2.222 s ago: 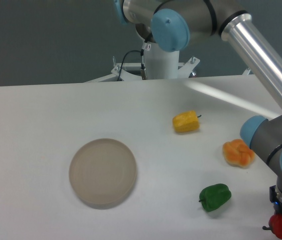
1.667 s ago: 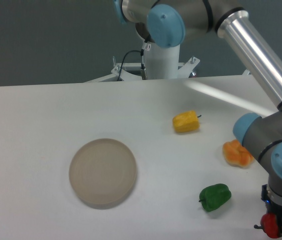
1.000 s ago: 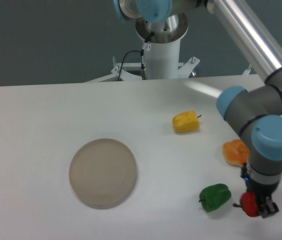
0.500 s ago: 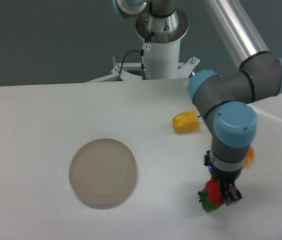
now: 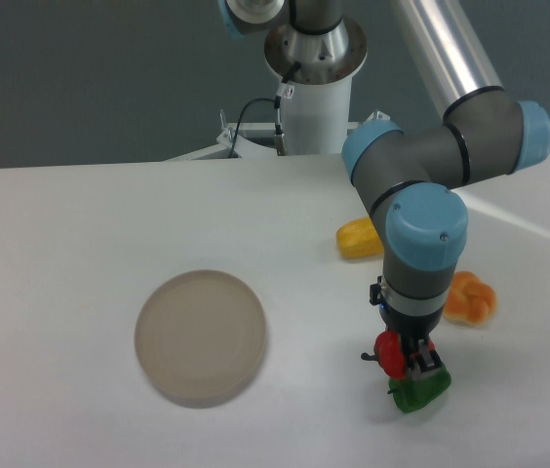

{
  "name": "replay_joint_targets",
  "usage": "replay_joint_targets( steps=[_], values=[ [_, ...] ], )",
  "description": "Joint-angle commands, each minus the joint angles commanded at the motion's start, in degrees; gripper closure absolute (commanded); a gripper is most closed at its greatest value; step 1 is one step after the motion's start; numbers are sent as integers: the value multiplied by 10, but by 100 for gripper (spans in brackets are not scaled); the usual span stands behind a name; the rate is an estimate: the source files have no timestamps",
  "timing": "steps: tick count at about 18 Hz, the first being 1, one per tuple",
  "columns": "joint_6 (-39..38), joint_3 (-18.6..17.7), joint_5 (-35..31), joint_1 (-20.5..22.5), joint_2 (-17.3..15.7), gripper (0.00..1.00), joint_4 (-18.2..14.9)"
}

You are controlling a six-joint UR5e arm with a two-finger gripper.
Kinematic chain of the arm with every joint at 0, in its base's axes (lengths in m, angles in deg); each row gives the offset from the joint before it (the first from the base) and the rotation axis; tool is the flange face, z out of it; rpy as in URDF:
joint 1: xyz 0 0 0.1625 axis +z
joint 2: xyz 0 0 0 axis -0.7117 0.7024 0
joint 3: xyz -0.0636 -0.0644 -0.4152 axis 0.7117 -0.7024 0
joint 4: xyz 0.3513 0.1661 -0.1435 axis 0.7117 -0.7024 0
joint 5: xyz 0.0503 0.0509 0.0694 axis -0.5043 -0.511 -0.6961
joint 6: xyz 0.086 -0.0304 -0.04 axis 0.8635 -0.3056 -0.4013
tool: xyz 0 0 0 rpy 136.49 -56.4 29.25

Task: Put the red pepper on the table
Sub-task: 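Lift the red pepper up over the green pepper, then carry the red pepper toward the plate and lower it onto the table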

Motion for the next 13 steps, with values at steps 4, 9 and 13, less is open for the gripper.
replay_joint_targets(
  steps=[4,9,13],
  values=[
    [30,-11,-1,6,-3,40,5],
    [81,-48,0,31,-15,40,9],
    [71,-92,15,26,-33,40,8]
  ],
)
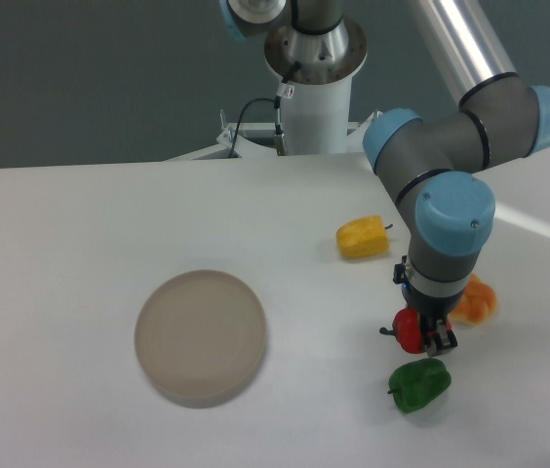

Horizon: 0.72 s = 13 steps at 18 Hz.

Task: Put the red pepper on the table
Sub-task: 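Carry the red pepper toward the plate and lower it onto the table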

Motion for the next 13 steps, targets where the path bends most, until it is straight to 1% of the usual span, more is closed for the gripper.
replay_joint_targets(
  steps=[1,2,4,5,7,8,9,10,11,13],
  values=[
    [-7,-8,20,-5,0,40,3],
    [-17,-24,42,-5,-2,40,5],
    [-18,-61,85,3,-12,40,23],
    [-17,-73,105,4,-18,40,30],
    [-18,-84,113,5,-21,40,35],
    [-16,-100,129,7,-26,40,39],
    [-13,-109,147,9,-27,40,53],
    [-7,-118,159,14,-26,40,81],
    [-4,-131,159,14,-26,40,99],
    [10,-140,159,12,-27,40,104]
  ],
)
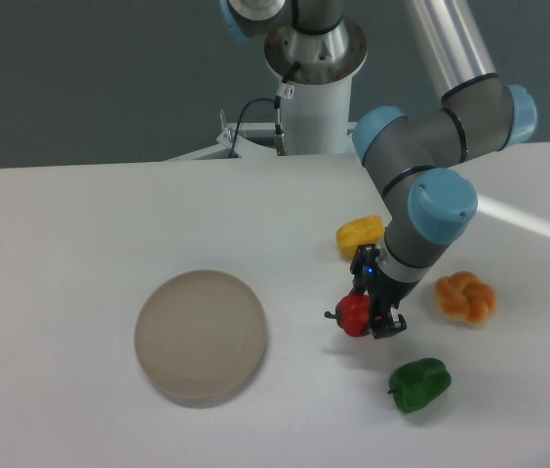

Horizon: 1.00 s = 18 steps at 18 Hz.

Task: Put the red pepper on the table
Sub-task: 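Carry the red pepper toward the plate and lower it onto the table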

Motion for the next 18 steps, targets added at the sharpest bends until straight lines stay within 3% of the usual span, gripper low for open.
replay_joint_targets(
  steps=[10,18],
  values=[
    [-2,-47,-17,-9,-2,40,40],
    [-2,-60,-23,-10,-11,39,42]
  ],
)
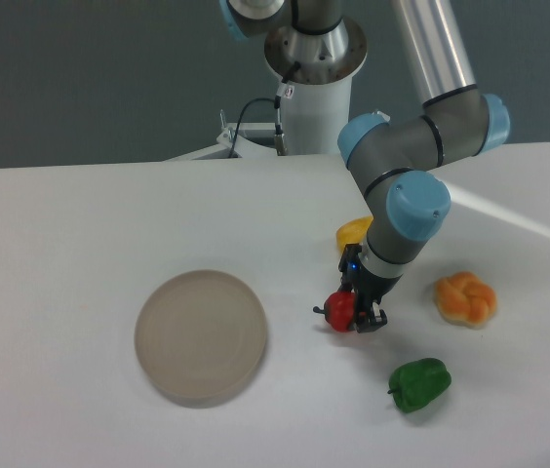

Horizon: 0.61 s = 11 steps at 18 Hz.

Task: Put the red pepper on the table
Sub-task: 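Carry the red pepper toward the plate and lower it onto the table, then hold the red pepper on the table and open the gripper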

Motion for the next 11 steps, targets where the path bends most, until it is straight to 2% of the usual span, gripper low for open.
replay_joint_targets(
  steps=[11],
  values=[
    [29,-1,0,-1,1,39,1]
  ],
)
